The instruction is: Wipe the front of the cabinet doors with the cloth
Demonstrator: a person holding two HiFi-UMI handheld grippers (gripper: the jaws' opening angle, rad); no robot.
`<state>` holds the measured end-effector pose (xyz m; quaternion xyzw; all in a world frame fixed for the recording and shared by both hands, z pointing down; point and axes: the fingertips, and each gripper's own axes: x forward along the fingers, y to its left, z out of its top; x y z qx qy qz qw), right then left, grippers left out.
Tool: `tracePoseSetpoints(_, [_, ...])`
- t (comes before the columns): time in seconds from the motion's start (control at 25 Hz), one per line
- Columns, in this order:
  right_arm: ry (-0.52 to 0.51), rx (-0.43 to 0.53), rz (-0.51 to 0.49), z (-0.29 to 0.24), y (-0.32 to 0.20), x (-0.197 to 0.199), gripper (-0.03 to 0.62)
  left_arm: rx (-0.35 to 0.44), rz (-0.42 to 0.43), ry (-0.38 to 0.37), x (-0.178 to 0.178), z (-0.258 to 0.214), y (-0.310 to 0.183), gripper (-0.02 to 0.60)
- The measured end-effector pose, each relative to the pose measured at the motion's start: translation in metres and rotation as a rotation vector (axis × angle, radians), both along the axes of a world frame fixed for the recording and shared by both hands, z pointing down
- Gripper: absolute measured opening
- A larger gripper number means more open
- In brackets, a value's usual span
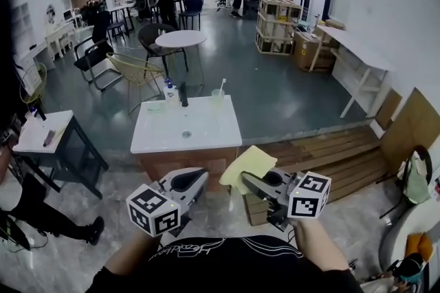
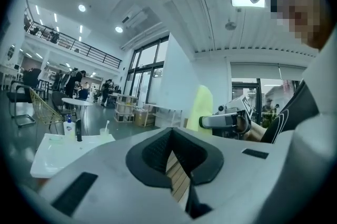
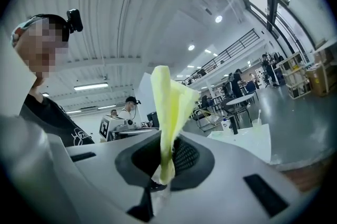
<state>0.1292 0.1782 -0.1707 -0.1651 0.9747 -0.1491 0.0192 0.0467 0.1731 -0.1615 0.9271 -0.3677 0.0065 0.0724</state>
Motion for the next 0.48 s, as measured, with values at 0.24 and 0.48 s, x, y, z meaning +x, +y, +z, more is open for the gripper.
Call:
tracePoseSetpoints(0.24, [-0.01,0.019,-0.013,-0.013,0.01,-0.001,0.041,0.013,-0.005,0.005,0.0,-0.005,0.016,0.006])
tracePoseSetpoints(0.48, [-0.008,0.015,-0.03,-0.002,0.017,-0.006,0.041,0.026,-0.041,0.023,-0.008,-0.004,0.023,0.006])
